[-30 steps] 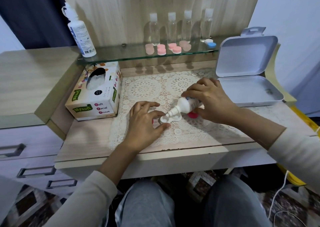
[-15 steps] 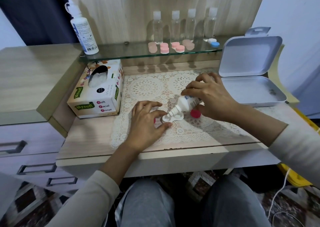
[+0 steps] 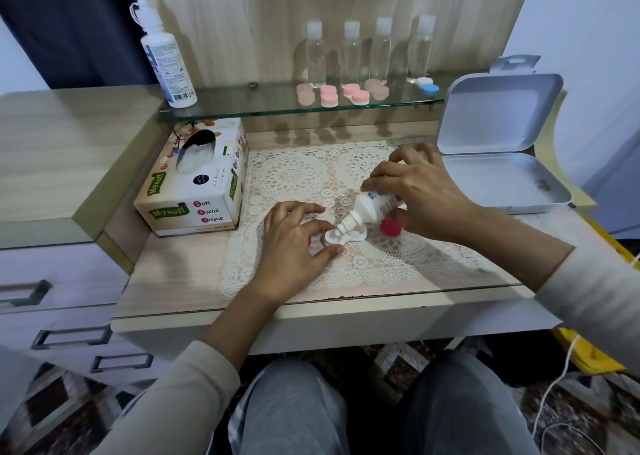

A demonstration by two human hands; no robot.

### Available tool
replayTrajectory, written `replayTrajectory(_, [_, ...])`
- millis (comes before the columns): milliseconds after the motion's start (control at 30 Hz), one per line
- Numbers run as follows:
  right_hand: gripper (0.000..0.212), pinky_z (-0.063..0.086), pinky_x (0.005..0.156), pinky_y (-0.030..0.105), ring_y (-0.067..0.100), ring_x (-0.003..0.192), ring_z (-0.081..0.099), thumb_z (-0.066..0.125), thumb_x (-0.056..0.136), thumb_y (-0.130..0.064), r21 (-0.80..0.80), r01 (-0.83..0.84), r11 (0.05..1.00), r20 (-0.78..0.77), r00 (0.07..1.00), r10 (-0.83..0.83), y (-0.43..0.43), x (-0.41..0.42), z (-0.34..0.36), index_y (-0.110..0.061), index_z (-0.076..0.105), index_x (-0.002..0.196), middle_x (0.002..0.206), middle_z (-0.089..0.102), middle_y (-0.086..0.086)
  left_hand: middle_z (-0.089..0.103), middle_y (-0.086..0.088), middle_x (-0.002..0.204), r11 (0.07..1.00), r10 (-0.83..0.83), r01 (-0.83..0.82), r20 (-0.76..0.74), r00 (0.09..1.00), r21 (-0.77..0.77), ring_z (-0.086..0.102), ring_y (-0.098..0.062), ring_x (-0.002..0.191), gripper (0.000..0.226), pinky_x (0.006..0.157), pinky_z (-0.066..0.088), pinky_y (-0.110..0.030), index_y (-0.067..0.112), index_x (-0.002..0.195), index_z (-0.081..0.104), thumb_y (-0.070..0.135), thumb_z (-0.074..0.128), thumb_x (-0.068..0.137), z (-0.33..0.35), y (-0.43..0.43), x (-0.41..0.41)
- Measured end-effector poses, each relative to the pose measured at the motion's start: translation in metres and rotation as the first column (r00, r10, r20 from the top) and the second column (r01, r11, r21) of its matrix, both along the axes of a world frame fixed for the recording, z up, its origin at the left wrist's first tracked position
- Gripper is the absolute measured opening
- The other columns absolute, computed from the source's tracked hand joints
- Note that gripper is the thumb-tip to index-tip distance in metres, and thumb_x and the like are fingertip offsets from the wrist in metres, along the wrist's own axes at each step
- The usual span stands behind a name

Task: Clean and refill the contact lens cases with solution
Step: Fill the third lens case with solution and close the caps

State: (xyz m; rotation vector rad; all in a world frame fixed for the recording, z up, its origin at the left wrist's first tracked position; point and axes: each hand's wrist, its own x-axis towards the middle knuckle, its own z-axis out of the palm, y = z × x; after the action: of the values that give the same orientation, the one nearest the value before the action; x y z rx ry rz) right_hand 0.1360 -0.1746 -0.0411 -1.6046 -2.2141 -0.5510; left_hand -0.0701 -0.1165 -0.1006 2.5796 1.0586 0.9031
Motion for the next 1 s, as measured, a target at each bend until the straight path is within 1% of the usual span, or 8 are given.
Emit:
replayTrajectory(300, [0.054,0.031,0.090,0.056,0.031,0.096,0.052,0.077,0.057,-0.006,-0.101,0.058,0.993,-0.013,0.998,-0.060,-0.002,0.000,0.001,-0.016,0.067,0.109,0.101,0.067,0.002,0.059,0.006,0.119,1.000,0.000,0.000,-0.003,1.000,0.005,0.040,-0.020,0.115,0.037,0.097,0.029,-0.039,0.020,0.101,0.071,0.042,0.073,0.071,-0.001,0.000,0.000])
replayTrajectory(400, [0.051,0.028,0.095,0.055,0.030,0.100,0.049,0.076,0.064,-0.014,-0.158,0.078,0.984,-0.041,0.995,-0.086,-0.004,0.002,-0.001,-0.016,0.065,0.114,0.106,0.065,0.002,0.060,0.006,0.118,1.000,-0.005,0.005,0.003,1.000,0.007,0.041,-0.021,0.114,0.036,0.096,0.031,-0.040,0.019,0.099,0.072,0.041,0.074,0.071,-0.001,0.001,-0.001])
replayTrajectory(533, [0.056,0.027,0.095,0.055,0.031,0.101,0.050,0.082,0.062,-0.024,-0.166,0.103,0.981,-0.068,0.991,-0.115,-0.009,0.007,-0.005,-0.015,0.064,0.114,0.106,0.066,0.002,0.060,0.005,0.117,1.000,-0.012,0.012,0.017,1.000,-0.003,0.042,-0.022,0.114,0.035,0.097,0.029,-0.040,0.019,0.098,0.072,0.041,0.074,0.071,-0.001,0.000,-0.001])
replayTrajectory(633, [0.054,0.025,0.096,0.055,0.032,0.104,0.050,0.080,0.063,-0.018,-0.148,0.130,0.980,-0.069,0.988,-0.142,-0.012,0.011,-0.002,-0.015,0.064,0.114,0.107,0.066,0.003,0.061,0.005,0.116,1.000,-0.020,0.020,0.020,1.000,0.001,0.043,-0.022,0.113,0.035,0.095,0.028,-0.038,0.019,0.096,0.072,0.043,0.071,0.071,0.000,0.000,-0.001])
replayTrajectory(733, [0.052,0.022,0.097,0.057,0.033,0.106,0.049,0.079,0.064,-0.011,-0.140,0.152,0.978,-0.048,0.986,-0.160,-0.016,0.016,0.002,-0.015,0.064,0.114,0.109,0.065,0.004,0.060,0.005,0.116,1.000,-0.011,0.011,0.017,1.000,-0.006,0.042,-0.021,0.114,0.033,0.096,0.028,-0.038,0.018,0.096,0.072,0.040,0.075,0.071,0.000,0.000,-0.001])
replayTrajectory(800, [0.052,0.023,0.097,0.059,0.034,0.104,0.051,0.080,0.062,-0.009,-0.125,0.158,0.979,-0.029,0.986,-0.163,-0.017,0.018,0.004,-0.014,0.066,0.112,0.107,0.066,0.005,0.060,0.006,0.117,1.000,-0.010,0.010,0.014,1.000,-0.006,0.041,-0.021,0.114,0.034,0.096,0.028,-0.037,0.018,0.097,0.072,0.042,0.074,0.072,0.000,0.000,-0.001])
replayTrajectory(933, [0.054,0.027,0.092,0.062,0.036,0.096,0.055,0.083,0.053,-0.004,-0.065,0.153,0.986,0.009,0.988,-0.153,-0.017,0.019,0.004,-0.013,0.069,0.104,0.098,0.068,0.007,0.061,0.006,0.115,1.000,-0.013,0.013,0.010,1.000,-0.004,0.042,-0.021,0.113,0.041,0.095,0.029,-0.038,0.019,0.096,0.072,0.050,0.063,0.070,0.000,0.000,-0.001])
replayTrajectory(1000, [0.053,0.027,0.091,0.062,0.036,0.095,0.055,0.083,0.052,-0.003,-0.049,0.148,0.988,0.017,0.989,-0.148,-0.017,0.020,0.004,-0.014,0.069,0.102,0.097,0.068,0.006,0.061,0.006,0.116,1.000,-0.014,0.014,0.008,1.000,-0.004,0.042,-0.021,0.113,0.040,0.095,0.028,-0.036,0.019,0.096,0.072,0.048,0.065,0.070,-0.001,0.000,-0.001])
